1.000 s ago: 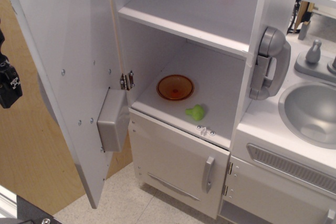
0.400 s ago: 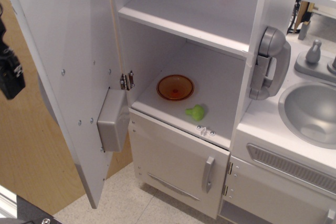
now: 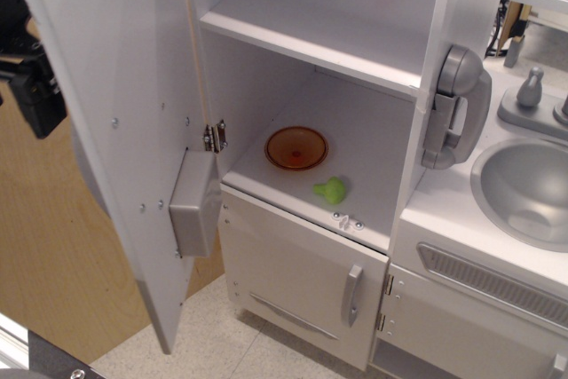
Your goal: Close fridge
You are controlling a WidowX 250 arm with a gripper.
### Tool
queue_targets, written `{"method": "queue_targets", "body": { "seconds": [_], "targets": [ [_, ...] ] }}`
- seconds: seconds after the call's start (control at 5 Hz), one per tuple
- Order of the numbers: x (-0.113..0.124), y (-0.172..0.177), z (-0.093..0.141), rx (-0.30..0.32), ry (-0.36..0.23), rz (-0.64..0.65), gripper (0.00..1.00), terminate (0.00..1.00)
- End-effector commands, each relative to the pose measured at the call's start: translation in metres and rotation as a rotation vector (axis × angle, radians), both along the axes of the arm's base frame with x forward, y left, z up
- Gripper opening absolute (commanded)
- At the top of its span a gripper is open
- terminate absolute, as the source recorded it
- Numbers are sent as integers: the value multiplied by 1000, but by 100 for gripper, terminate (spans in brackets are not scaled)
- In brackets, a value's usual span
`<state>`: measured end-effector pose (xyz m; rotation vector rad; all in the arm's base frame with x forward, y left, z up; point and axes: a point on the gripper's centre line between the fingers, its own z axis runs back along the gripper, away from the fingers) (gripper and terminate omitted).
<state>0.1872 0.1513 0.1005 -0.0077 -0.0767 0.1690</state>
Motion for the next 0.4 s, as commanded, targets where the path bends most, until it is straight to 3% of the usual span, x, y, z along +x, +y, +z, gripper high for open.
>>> {"method": "queue_targets", "body": {
  "seconds": [0.0, 0.2],
  "targets": [
    [17, -28, 7, -18, -16, -2, 100, 0],
    [34, -43, 7, -38, -17, 19, 100, 0]
  ]
}}
